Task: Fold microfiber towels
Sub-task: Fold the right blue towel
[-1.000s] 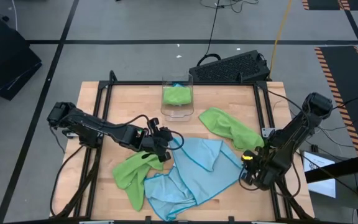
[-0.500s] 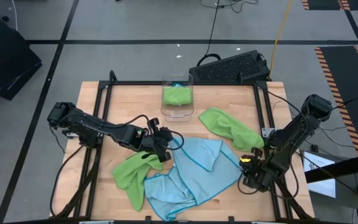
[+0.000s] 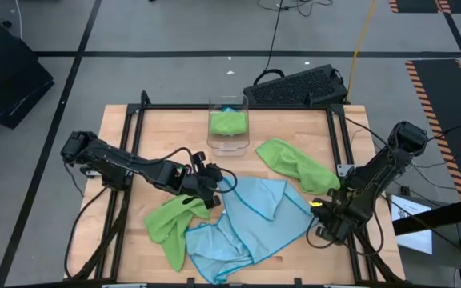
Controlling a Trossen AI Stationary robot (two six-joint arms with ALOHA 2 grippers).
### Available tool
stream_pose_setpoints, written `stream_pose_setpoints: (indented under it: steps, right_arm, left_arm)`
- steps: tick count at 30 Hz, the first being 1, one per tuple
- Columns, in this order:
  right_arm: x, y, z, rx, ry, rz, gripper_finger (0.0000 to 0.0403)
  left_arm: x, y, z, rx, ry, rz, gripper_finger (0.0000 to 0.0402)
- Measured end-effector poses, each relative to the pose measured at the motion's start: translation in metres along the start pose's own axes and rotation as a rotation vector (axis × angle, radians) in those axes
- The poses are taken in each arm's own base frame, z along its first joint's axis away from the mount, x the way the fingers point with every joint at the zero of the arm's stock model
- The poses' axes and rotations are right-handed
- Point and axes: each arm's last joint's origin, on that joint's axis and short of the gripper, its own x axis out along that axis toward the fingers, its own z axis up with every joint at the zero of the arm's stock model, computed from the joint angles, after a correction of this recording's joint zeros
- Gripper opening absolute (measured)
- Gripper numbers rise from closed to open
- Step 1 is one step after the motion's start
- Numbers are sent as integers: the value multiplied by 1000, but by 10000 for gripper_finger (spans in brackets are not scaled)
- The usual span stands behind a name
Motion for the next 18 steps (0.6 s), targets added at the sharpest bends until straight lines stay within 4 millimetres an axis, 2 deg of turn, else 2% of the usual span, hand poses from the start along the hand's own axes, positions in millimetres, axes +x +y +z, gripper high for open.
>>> stream_pose_setpoints:
  steps: [2, 8, 18]
  right_arm:
    - [0, -3, -1, 35, 13, -34, 9]
    - [-3, -23, -7, 233, 100, -240, 3]
    - [-3, -19, -7, 317, 117, -188, 25]
  left_arm:
    - [0, 0, 0, 2, 0, 0, 6]
    - [0, 0, 0, 4, 3, 0, 11]
    - [0, -1, -1, 7, 17, -28, 11]
